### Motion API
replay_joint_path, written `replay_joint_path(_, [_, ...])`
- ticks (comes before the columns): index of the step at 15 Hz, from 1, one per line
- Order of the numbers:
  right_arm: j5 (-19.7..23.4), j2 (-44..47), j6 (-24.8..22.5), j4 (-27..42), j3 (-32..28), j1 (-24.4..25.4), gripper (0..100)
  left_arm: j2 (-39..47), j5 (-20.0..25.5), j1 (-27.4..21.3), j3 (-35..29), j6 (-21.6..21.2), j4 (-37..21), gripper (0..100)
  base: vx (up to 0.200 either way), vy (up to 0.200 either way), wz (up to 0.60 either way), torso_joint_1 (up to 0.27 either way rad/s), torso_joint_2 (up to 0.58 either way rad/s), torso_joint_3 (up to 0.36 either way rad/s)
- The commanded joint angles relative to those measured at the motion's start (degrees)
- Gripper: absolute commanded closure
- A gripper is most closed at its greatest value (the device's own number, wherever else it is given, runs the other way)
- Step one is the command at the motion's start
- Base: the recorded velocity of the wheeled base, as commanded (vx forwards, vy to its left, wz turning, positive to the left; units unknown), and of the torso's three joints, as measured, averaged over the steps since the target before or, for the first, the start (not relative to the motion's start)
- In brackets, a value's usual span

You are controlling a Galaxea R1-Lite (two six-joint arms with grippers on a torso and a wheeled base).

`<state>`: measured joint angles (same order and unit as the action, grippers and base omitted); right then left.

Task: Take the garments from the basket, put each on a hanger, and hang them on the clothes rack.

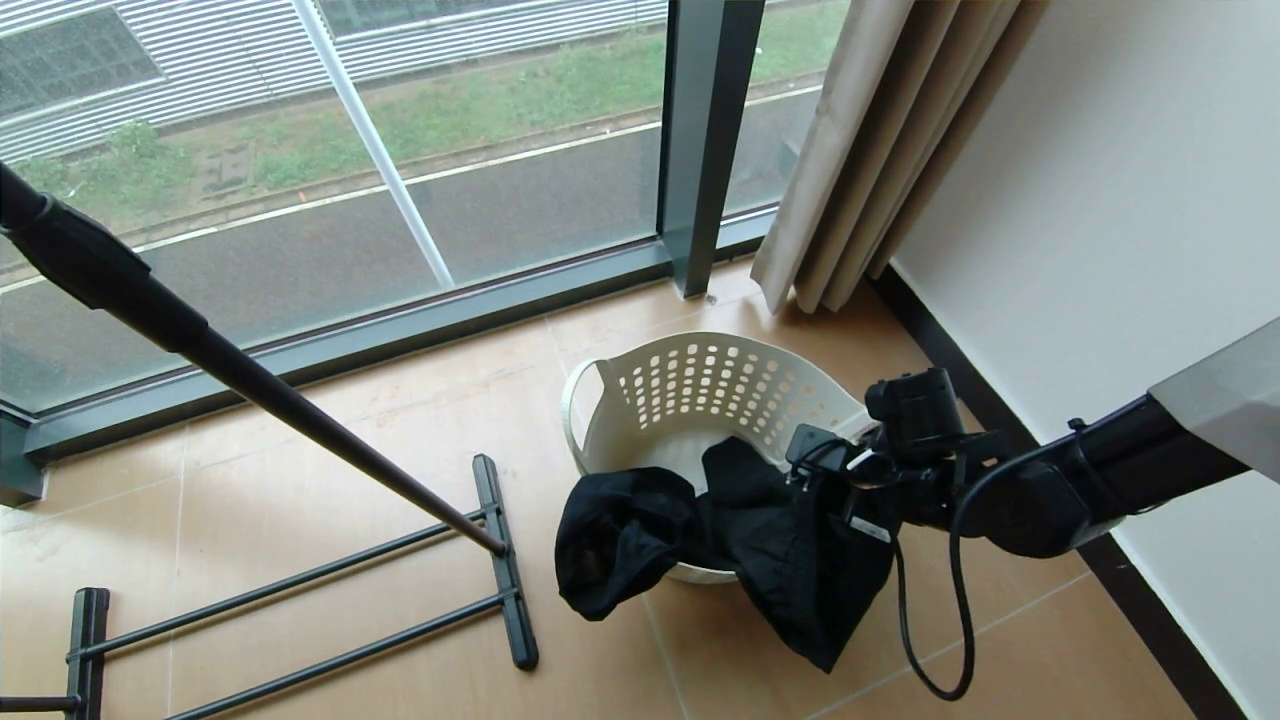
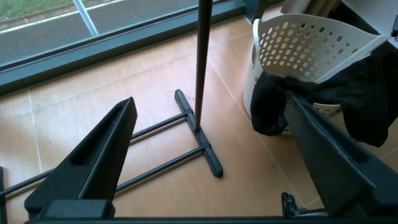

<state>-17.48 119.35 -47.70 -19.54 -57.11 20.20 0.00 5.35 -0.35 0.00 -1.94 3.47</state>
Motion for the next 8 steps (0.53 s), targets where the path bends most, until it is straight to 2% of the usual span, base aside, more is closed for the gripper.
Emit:
replay_joint_path(1, [-0.01,4.05,-0.02,-0.06,-3.27,-1.04,0,0.0,0.01,0.0,0.0,0.0,0.04,0,0.0,0.0,0.0,0.0,0.0,0.0])
replay_joint_path(2, [0.17,3.96,0.24,-0.23,-3.62,-1.39,100,0.0,0.01,0.0,0.0,0.0,0.04,0,0.0,0.0,0.0,0.0,0.0,0.0])
replay_joint_path(8, [0.52,-6.85,1.21,-0.23,3.59,-1.22,100,0.0,0.01,0.0,0.0,0.0,0.04,0,0.0,0.0,0.0,0.0,0.0,0.0])
